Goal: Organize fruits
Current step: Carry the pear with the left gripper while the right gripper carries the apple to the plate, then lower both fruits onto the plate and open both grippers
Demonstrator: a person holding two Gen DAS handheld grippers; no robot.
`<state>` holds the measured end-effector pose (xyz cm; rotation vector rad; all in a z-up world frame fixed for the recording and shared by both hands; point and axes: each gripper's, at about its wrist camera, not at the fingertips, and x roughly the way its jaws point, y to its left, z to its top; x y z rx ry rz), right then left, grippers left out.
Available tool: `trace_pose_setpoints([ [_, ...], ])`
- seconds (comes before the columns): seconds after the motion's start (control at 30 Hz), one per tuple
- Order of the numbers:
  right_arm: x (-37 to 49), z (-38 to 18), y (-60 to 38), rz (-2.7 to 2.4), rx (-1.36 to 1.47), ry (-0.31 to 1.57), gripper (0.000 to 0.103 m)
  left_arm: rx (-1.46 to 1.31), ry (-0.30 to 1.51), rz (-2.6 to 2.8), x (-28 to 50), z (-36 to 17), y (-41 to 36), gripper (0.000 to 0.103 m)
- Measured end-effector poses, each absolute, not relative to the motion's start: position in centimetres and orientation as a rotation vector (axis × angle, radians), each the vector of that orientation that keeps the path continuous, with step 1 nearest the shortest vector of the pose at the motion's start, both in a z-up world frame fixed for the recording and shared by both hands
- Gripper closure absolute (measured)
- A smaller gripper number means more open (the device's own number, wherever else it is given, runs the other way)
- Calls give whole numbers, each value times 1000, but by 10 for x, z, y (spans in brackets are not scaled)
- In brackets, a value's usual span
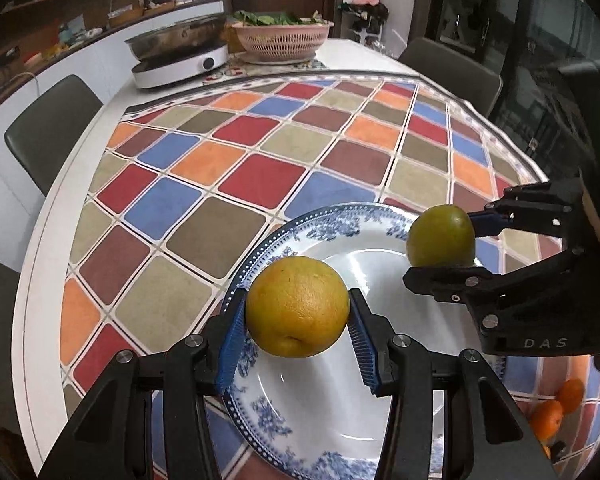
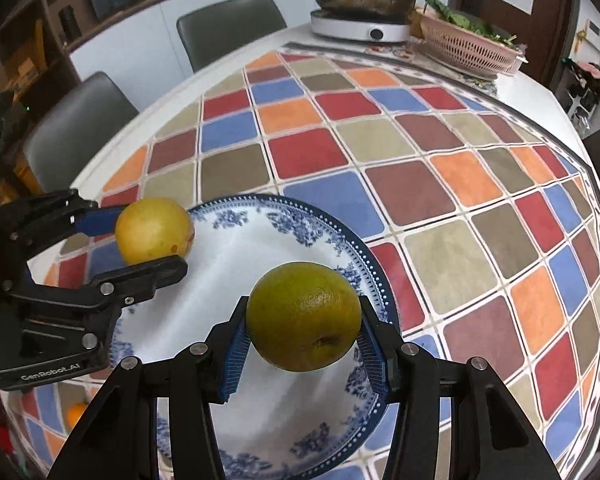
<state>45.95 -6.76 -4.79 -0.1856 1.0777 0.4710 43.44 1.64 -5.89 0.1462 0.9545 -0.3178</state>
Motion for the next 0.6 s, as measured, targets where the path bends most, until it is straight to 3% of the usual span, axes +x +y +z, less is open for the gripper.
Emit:
trace_pose_setpoints([
  [0.3,465,-61,-65,482,-190,1105,52,162,995,-318,443,-69,12,54],
  [0.4,466,-64,-66,478,-196,1117,52,171,964,-302,439,-64,13,39],
  [0.6,460,-60,-71,477,-168,1105,49,182,927,-270,427,-47,17,38],
])
